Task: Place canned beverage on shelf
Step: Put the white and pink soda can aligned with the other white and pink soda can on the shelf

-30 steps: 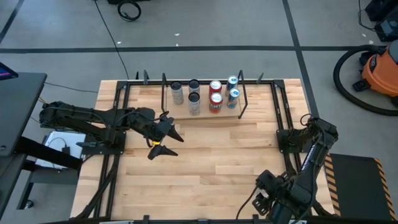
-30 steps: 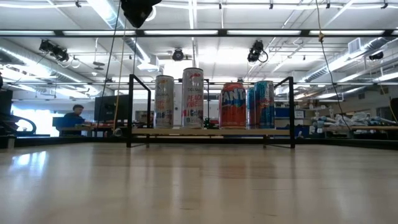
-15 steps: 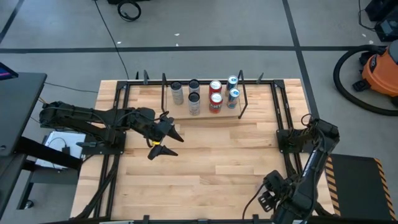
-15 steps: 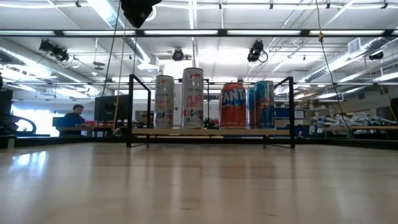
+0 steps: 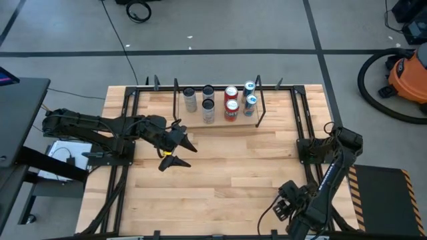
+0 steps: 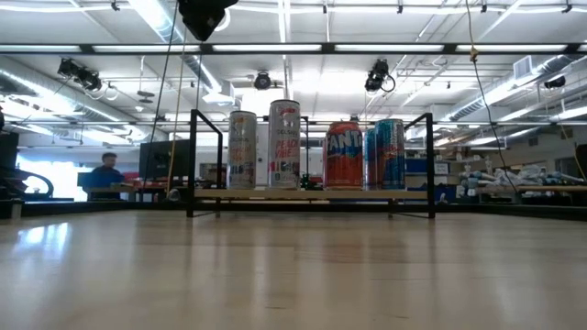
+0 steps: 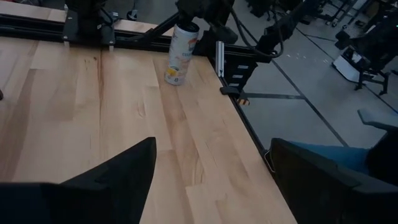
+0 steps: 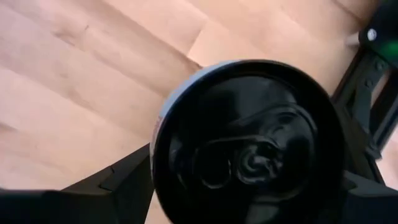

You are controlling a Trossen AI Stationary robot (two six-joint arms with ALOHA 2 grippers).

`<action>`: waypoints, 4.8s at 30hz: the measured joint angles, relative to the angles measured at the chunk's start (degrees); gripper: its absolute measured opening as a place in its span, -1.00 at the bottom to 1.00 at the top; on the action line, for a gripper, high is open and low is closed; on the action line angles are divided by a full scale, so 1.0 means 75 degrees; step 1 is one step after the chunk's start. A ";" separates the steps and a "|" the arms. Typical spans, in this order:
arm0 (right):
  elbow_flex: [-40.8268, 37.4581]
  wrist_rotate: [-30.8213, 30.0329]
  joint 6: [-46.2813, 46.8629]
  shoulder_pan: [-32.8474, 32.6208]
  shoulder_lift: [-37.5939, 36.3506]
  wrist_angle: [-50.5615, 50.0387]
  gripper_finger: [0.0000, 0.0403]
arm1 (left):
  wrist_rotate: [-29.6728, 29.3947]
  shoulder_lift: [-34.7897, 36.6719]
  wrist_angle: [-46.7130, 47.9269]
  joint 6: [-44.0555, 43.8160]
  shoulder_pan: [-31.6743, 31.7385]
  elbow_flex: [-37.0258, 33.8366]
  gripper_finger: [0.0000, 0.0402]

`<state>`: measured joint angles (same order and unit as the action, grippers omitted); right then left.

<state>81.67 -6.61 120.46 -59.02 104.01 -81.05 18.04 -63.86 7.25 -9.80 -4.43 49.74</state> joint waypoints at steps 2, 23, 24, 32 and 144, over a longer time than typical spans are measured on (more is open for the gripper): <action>-0.0123 -0.0145 -0.0033 0.0022 0.0000 0.0058 0.51 | 0.0000 0.0000 -0.0004 0.0003 0.0000 0.0000 0.57; -0.0677 -0.1321 -0.0485 0.0297 -0.0009 0.0184 0.51 | -0.0002 0.0003 -0.0020 -0.0006 0.0001 0.0000 0.57; -0.0677 -0.1485 -0.0476 0.0297 -0.0009 0.0183 0.51 | 0.0000 0.0003 -0.0020 -0.0006 0.0003 0.0000 0.57; -0.0677 -0.2172 -0.0422 0.0455 -0.0012 0.0171 0.51 | 0.0000 0.0012 -0.0020 -0.0009 0.0000 0.0000 0.57; 0.0241 -0.0251 -1.4230 0.6287 -0.0391 0.6673 0.22 | 0.0134 -0.2369 -0.2082 0.0209 0.0490 0.0344 0.57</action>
<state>83.48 -8.49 13.74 -11.87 101.08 -31.01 19.05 -81.62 -8.37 -8.23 -0.75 52.31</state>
